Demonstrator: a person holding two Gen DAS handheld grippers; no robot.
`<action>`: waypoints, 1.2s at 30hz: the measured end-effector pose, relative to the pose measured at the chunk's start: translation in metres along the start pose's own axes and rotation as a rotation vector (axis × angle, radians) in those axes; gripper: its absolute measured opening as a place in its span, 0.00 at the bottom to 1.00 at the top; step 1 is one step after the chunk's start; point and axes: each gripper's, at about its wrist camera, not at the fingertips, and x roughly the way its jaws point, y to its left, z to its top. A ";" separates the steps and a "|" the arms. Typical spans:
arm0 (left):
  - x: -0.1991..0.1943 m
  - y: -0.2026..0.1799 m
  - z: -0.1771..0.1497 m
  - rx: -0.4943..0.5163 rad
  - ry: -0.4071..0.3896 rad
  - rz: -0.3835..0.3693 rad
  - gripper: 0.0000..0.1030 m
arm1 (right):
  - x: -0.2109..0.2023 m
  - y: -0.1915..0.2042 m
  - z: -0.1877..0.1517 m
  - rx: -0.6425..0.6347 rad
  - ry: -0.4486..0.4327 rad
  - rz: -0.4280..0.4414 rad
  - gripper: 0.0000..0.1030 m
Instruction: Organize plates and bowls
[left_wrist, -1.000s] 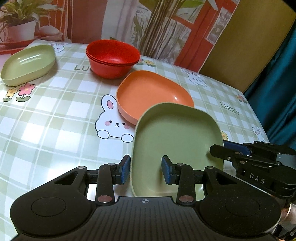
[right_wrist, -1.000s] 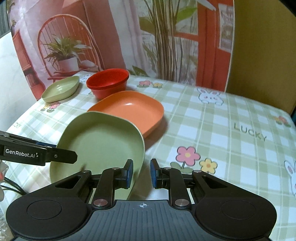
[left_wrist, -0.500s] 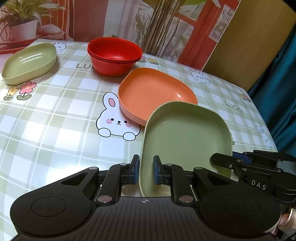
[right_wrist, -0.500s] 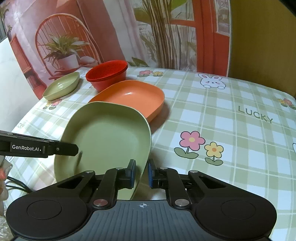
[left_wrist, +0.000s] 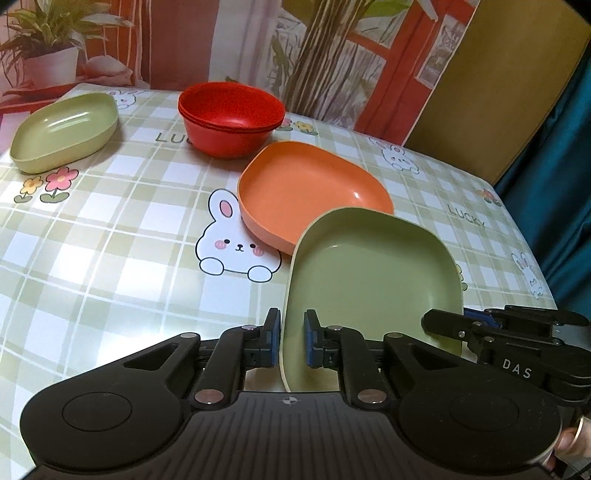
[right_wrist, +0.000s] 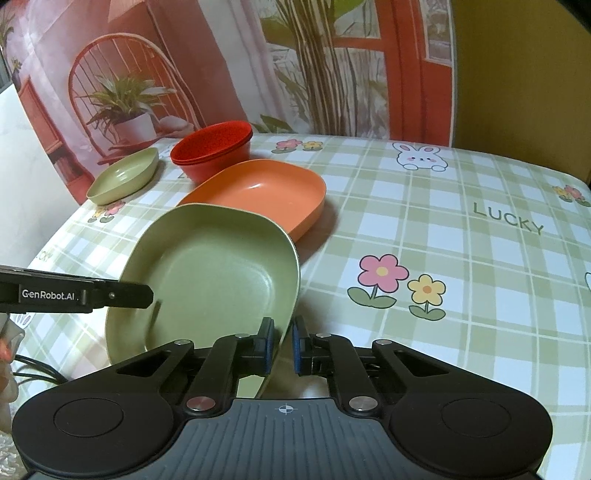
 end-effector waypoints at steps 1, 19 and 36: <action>-0.001 0.000 0.000 0.003 -0.006 -0.001 0.14 | -0.001 0.000 0.000 0.002 -0.003 0.002 0.09; -0.007 0.007 -0.001 0.004 -0.031 -0.014 0.14 | -0.002 0.000 0.003 0.029 0.002 0.011 0.09; -0.010 0.003 0.042 0.138 -0.074 -0.028 0.14 | 0.000 -0.009 0.035 0.160 -0.026 0.039 0.09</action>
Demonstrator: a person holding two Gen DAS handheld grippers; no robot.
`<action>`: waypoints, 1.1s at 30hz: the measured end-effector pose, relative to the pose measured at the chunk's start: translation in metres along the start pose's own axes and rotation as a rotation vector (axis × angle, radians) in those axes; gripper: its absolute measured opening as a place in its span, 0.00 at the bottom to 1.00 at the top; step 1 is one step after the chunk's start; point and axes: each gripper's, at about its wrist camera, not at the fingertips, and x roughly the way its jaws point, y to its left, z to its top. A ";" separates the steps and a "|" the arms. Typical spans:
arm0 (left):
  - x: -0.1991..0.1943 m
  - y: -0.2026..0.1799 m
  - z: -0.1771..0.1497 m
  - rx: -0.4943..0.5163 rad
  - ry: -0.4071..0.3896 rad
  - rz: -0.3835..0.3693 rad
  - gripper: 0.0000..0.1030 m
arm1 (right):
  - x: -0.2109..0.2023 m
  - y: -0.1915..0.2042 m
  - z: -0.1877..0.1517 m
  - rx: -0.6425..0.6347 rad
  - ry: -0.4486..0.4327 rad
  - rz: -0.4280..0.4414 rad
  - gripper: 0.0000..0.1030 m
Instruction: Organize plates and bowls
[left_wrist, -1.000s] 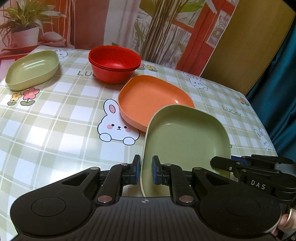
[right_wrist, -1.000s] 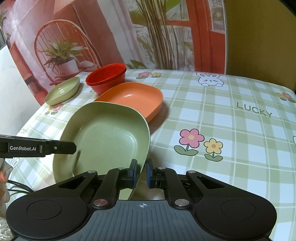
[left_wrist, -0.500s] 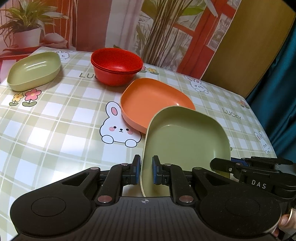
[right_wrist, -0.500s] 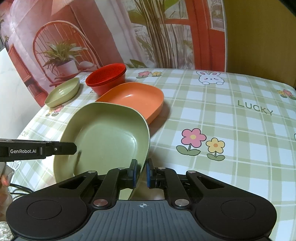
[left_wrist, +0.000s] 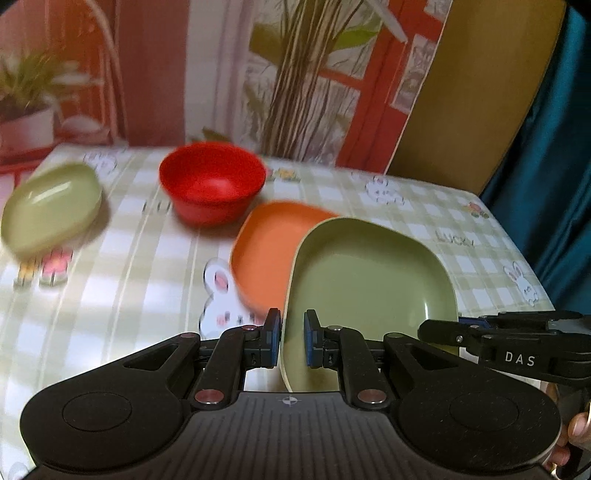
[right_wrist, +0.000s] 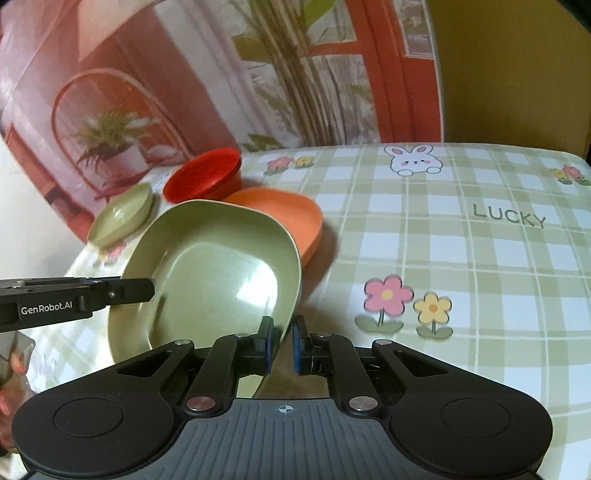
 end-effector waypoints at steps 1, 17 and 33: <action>0.001 0.000 0.006 0.006 -0.002 -0.001 0.14 | 0.001 -0.001 0.005 0.012 -0.009 0.002 0.09; 0.057 0.010 0.071 0.088 0.014 0.028 0.14 | 0.046 -0.005 0.044 0.150 0.012 -0.042 0.12; 0.077 0.013 0.066 0.119 0.043 0.054 0.14 | 0.063 -0.003 0.050 0.096 0.017 -0.090 0.11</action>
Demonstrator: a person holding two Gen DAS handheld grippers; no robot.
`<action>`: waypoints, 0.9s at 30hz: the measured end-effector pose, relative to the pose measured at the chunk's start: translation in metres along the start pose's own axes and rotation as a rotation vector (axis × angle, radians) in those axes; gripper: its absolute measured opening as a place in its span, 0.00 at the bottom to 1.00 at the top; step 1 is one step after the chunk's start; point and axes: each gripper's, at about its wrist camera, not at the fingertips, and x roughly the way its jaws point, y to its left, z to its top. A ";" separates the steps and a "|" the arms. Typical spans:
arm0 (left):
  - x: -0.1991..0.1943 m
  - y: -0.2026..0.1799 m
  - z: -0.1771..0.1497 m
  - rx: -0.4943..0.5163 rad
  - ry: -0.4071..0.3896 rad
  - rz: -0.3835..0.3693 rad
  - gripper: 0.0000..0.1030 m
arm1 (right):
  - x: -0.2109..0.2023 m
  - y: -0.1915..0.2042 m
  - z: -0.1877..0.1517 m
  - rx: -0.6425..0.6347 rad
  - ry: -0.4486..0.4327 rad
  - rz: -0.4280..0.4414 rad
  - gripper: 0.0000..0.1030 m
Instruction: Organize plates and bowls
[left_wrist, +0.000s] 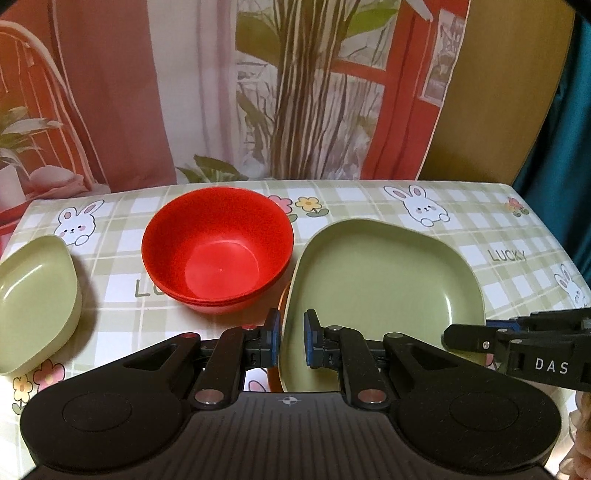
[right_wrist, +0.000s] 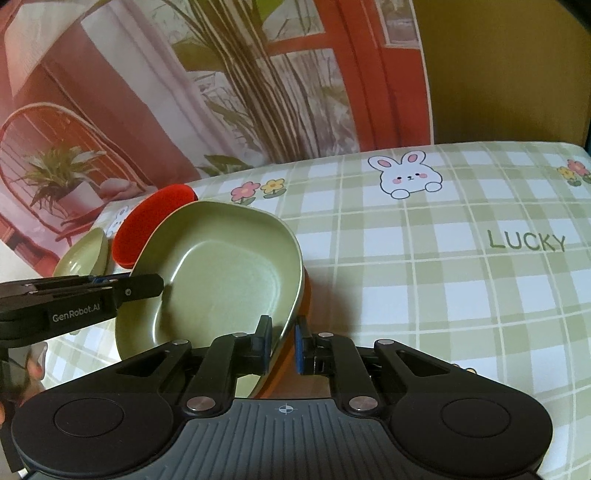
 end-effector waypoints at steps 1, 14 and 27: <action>0.001 0.000 -0.001 -0.001 0.002 0.001 0.14 | 0.000 0.000 0.000 -0.004 -0.001 -0.001 0.11; 0.002 0.000 -0.005 0.001 0.009 0.021 0.14 | 0.001 0.013 -0.002 -0.086 -0.001 -0.041 0.19; 0.000 0.002 -0.008 -0.009 0.000 0.030 0.14 | -0.007 0.001 -0.004 -0.060 -0.020 -0.052 0.27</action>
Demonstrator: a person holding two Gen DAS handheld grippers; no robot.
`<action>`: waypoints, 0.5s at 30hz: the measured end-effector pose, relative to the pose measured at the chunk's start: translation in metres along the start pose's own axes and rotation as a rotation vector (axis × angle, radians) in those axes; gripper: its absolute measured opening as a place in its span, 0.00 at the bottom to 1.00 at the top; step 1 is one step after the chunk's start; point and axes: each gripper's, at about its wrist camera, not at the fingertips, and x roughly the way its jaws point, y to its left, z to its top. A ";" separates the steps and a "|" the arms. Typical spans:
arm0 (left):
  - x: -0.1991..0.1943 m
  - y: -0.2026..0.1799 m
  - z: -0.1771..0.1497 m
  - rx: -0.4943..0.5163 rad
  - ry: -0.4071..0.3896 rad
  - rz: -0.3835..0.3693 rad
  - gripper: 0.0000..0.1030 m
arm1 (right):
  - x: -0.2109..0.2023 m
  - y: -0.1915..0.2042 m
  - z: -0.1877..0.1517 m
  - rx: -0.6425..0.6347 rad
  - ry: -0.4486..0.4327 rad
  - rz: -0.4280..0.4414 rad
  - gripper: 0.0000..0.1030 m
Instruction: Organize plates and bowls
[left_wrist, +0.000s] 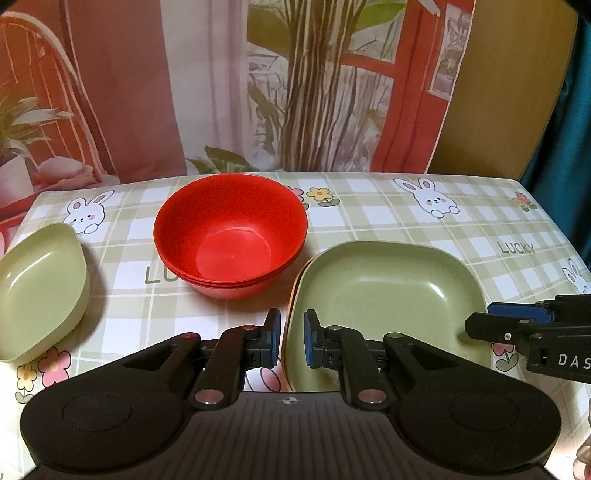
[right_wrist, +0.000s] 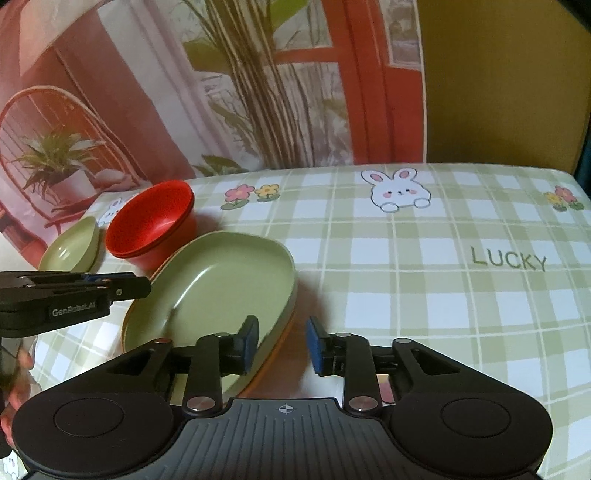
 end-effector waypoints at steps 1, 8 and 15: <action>0.000 0.000 0.000 -0.001 0.001 0.000 0.14 | 0.001 0.000 0.000 0.001 0.004 0.001 0.28; 0.003 0.000 -0.001 -0.004 0.005 0.005 0.15 | 0.017 0.008 -0.002 -0.027 0.053 -0.001 0.29; 0.005 0.002 -0.003 -0.013 0.010 0.007 0.15 | 0.029 0.013 -0.001 -0.062 0.077 -0.020 0.28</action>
